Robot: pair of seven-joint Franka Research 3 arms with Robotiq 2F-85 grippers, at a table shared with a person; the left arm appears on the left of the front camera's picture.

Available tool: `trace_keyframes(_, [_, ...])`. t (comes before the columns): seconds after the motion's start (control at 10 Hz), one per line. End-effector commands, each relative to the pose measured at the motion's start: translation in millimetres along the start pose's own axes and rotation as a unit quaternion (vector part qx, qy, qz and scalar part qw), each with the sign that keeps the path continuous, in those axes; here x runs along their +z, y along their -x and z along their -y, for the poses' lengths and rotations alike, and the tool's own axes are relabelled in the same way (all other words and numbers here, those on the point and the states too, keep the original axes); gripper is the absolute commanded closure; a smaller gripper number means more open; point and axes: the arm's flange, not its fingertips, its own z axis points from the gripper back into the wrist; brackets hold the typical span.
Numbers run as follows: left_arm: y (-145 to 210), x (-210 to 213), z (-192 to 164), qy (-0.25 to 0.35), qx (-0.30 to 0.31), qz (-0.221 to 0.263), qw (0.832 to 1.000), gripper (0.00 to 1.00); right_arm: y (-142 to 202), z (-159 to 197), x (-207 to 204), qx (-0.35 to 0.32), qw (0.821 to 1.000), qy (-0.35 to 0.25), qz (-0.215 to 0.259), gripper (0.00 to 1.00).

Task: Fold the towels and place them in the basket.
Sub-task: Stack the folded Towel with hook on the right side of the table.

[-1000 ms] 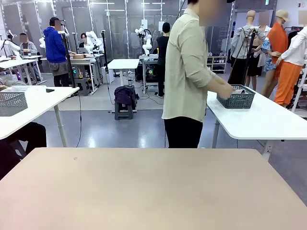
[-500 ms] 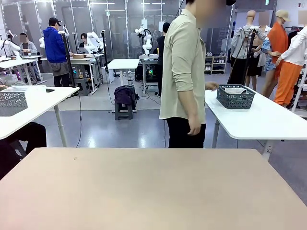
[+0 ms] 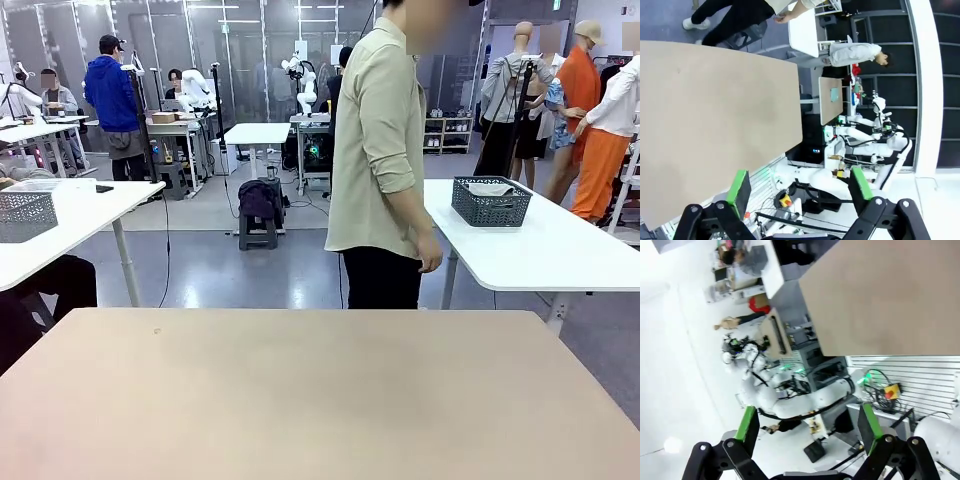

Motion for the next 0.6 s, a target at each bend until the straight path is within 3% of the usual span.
trace_keyframes(0.0, [-8.6, 12.6, 4.6, 0.016, 0.022, -0.001, 1.0, 0.0, -0.4, 11.2, -15.7, -0.011, 0.999, -0.046, 0.014, 0.0])
trace_keyframes(0.2, [-6.2, 6.8, -1.3, 0.035, 0.031, 0.024, 0.999, 0.0, -10.5, 22.6, -24.2, -0.016, 0.998, -0.065, 0.013, 0.0])
trace_keyframes(0.5, [-8.6, -8.6, -3.4, 0.047, 0.039, 0.011, 0.998, 0.0, -17.8, 26.4, -29.6, 0.019, 0.996, -0.089, -0.02, 0.0])
